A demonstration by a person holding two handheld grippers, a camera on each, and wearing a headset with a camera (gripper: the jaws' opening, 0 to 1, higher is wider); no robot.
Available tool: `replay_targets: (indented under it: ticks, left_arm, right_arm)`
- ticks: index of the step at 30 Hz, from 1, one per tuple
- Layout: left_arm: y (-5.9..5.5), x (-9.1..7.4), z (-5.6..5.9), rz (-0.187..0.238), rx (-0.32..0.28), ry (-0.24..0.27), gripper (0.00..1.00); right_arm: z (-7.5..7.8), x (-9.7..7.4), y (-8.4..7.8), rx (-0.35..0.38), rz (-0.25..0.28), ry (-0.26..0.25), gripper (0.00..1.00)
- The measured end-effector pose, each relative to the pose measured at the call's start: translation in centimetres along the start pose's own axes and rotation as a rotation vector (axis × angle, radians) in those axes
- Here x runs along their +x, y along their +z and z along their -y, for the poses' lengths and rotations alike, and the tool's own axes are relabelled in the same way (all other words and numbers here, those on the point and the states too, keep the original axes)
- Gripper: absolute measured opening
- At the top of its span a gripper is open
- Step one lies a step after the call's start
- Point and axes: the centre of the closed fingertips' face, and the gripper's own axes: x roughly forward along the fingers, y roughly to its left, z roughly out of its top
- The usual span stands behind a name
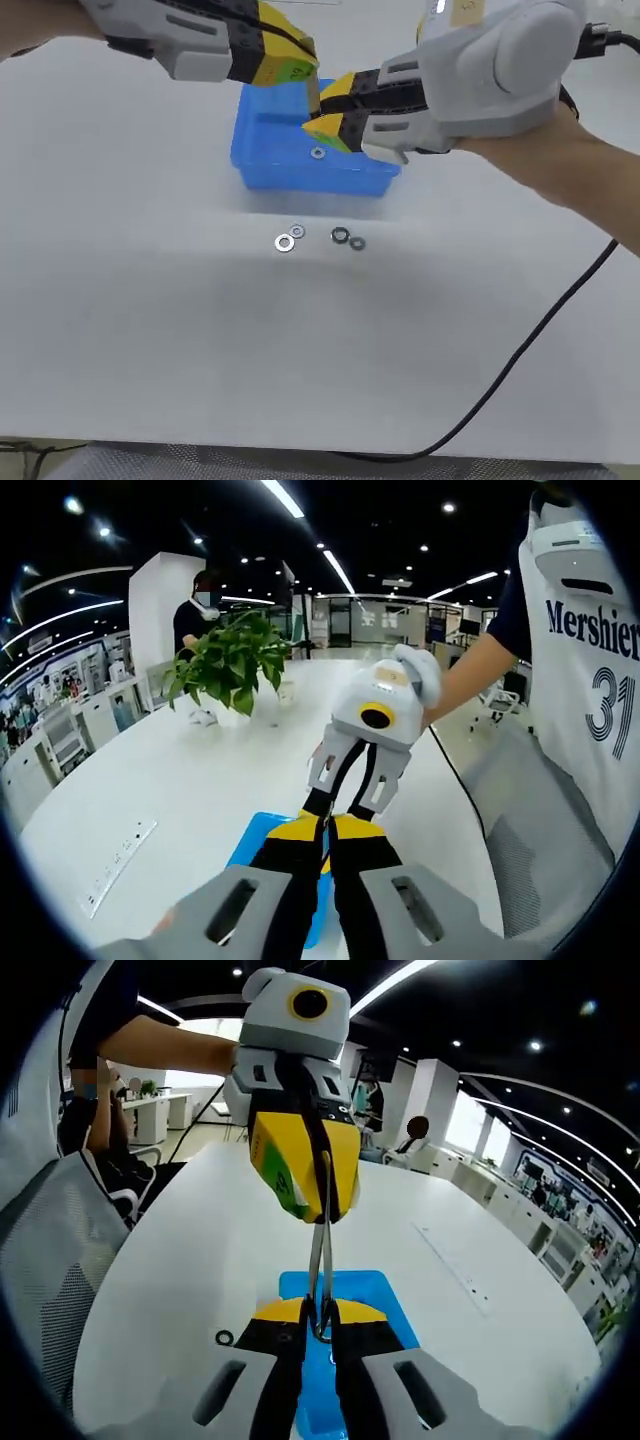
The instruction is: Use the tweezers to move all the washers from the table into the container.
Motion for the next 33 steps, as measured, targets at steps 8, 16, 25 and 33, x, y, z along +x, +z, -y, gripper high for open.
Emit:
replay_targets:
  ticks: [8, 16, 25, 33]
  left_arm:
    - [-2.5, 1.3, -2.5, -0.027, -0.004, 0.005, 0.05]
    - [-5.4, 2.1, -3.6, -0.036, -0.078, 0.005, 0.05]
    - [-6.3, 2.6, -3.8, -0.055, -0.084, 0.003, 0.05]
    - [-6.2, 2.6, -3.6, -0.062, -0.068, 0.006, 0.05]
  right_arm:
    - [1.2, 2.1, -2.1, 0.022, -0.026, 0.021, 0.1]
    - [1.4, 4.5, -5.1, 0.064, -0.064, 0.063, 0.11]
    - [1.4, 5.4, -6.0, 0.092, -0.073, 0.08, 0.11]
    - [1.3, 5.2, -5.8, 0.091, -0.079, 0.068, 0.12]
